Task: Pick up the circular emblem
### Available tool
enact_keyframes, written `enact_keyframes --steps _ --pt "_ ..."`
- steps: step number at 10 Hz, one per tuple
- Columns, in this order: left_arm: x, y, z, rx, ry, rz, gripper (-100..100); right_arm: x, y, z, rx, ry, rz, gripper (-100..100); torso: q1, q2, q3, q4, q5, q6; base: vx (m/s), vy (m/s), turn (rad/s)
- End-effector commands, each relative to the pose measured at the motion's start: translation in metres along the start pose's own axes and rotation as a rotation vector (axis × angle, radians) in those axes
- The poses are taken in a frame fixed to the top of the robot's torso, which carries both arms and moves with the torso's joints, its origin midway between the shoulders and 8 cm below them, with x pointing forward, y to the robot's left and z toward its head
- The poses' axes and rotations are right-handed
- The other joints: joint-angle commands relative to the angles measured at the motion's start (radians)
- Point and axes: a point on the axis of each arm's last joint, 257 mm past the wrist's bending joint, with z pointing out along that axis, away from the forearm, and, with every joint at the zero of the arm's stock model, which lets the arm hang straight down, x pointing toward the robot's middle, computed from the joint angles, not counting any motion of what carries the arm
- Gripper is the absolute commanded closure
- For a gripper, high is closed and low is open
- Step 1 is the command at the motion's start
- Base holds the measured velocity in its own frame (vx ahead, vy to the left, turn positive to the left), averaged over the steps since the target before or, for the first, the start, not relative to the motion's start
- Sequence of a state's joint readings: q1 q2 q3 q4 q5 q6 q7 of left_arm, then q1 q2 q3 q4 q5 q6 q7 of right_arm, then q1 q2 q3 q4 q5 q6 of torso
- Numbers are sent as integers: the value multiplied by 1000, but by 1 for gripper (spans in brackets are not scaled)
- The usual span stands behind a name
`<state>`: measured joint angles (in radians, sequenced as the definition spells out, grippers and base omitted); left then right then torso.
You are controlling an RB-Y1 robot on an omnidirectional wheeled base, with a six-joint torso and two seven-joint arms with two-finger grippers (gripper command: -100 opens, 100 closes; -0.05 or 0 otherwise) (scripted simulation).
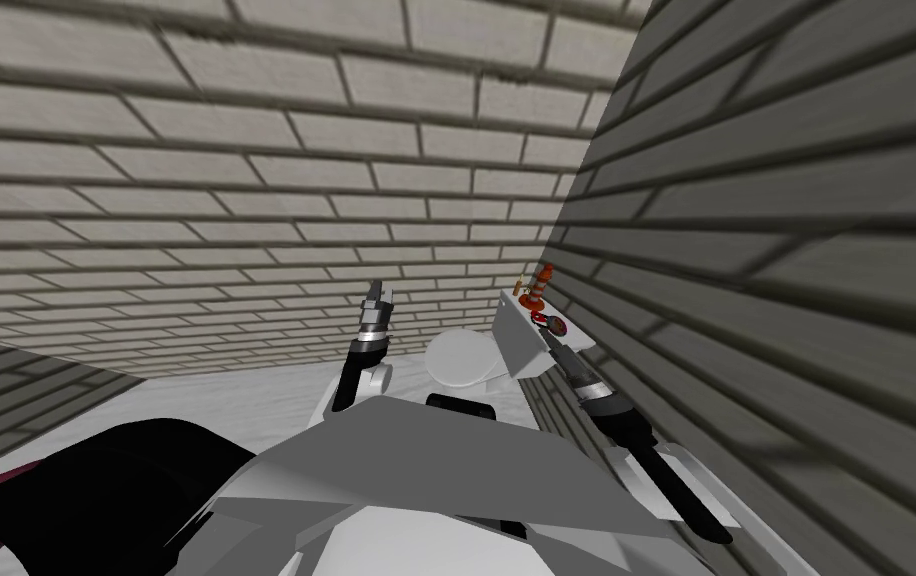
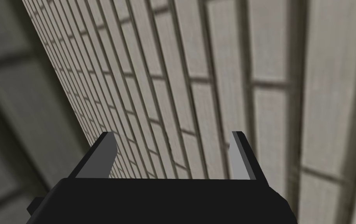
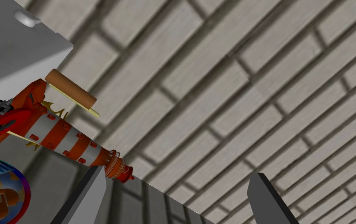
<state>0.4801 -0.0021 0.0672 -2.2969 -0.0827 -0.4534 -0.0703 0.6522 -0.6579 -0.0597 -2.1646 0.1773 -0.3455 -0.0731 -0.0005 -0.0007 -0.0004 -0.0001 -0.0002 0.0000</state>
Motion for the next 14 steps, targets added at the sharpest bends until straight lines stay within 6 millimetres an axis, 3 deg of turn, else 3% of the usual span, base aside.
enact_keyframes --steps 1,14 --pt "0 0 0 0 0 0 0 3 -13 -4 41 44 -30 -100 0 0 0 0 0 0 10 -9 30" --pt "0 0 0 0 0 0 0 3 -74 -26 208 284 -239 -100 0 0 0 0 0 0 6 -7 15"
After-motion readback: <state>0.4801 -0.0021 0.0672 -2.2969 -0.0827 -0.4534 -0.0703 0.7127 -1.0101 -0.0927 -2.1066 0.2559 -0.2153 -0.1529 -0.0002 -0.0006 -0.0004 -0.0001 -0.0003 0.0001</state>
